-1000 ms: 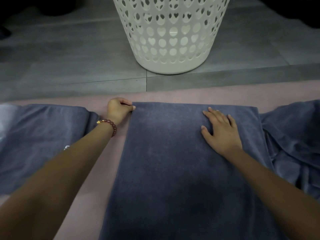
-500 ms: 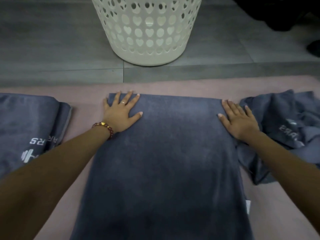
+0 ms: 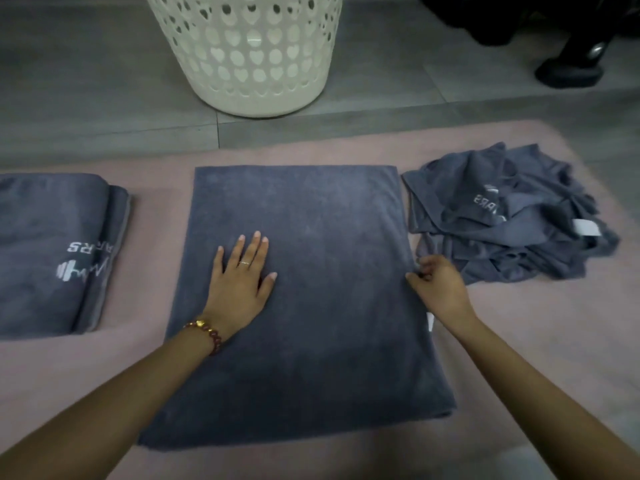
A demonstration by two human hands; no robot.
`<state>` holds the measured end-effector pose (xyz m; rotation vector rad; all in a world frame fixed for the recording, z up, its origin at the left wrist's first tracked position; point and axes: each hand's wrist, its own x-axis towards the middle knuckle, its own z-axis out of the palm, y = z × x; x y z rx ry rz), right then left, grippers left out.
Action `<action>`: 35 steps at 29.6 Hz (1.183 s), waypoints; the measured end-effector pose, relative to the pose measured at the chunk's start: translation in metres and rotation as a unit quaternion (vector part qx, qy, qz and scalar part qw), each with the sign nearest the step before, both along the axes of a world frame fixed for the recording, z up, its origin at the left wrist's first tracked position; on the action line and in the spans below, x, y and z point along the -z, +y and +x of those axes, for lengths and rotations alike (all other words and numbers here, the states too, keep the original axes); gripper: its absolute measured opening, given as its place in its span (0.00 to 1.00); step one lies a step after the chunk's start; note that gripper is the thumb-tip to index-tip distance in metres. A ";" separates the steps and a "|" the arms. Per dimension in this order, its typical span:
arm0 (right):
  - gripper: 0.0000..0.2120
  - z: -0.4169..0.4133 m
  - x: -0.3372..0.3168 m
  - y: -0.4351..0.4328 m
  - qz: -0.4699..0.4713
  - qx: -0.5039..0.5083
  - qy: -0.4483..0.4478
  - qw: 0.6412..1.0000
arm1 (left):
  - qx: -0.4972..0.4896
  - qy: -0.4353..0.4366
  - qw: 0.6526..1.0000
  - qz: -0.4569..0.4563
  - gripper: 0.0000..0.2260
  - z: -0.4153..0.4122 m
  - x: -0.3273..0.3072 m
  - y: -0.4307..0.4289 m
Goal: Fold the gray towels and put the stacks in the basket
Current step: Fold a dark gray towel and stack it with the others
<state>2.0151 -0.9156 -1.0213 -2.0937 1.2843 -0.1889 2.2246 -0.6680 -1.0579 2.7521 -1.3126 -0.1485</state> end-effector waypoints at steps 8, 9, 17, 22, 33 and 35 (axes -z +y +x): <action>0.20 0.001 -0.019 0.042 -0.037 -0.088 -0.039 0.995 | -0.100 0.023 0.994 0.033 0.29 -0.021 -0.008 -0.008; 0.22 0.002 -0.020 0.049 -0.043 -0.095 -0.032 0.994 | -0.099 0.021 0.994 0.032 0.29 -0.023 -0.009 -0.007; 0.28 -0.004 -0.018 0.067 -0.023 -0.109 -0.044 0.993 | -0.089 0.011 0.996 0.016 0.29 -0.034 -0.007 -0.001; 0.03 -0.017 -0.023 0.039 0.049 -0.009 -0.026 0.998 | -0.087 0.005 0.996 0.023 0.33 -0.035 -0.008 0.000; 0.07 -0.016 -0.021 0.029 0.094 -0.055 -0.008 0.994 | -0.088 0.015 0.996 0.027 0.27 -0.040 -0.011 0.002; 0.08 -0.010 -0.023 0.029 0.086 -0.070 -0.014 0.994 | -0.090 0.013 0.996 0.027 0.28 -0.040 -0.012 0.002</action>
